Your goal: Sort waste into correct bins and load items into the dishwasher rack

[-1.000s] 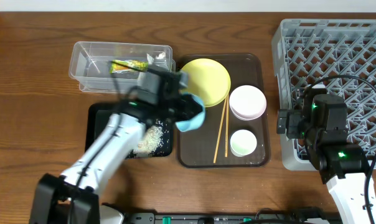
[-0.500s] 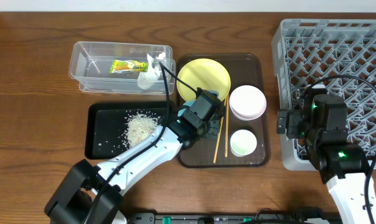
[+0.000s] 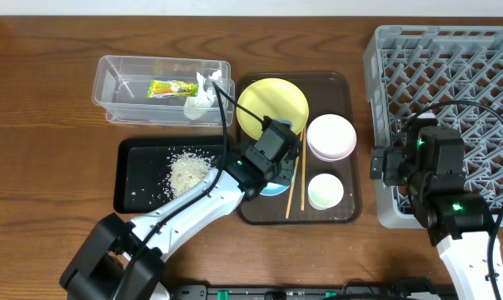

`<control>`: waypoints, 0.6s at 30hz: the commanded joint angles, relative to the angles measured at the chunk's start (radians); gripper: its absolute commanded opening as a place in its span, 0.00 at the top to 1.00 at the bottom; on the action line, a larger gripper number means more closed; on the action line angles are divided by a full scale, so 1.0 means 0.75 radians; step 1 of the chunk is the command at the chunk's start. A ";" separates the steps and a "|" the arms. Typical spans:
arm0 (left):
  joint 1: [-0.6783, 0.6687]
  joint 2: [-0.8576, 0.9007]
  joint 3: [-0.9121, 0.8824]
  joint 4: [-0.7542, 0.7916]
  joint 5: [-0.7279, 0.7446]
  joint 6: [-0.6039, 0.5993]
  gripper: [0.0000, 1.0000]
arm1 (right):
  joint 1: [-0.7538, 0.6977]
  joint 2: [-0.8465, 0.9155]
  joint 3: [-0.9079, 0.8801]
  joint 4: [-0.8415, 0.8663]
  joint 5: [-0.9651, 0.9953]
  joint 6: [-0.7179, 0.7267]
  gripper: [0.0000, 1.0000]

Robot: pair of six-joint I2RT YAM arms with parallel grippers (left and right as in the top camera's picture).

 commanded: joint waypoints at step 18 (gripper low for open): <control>-0.065 -0.026 0.043 0.079 0.074 0.054 0.61 | 0.018 0.002 0.032 0.001 -0.006 0.000 0.01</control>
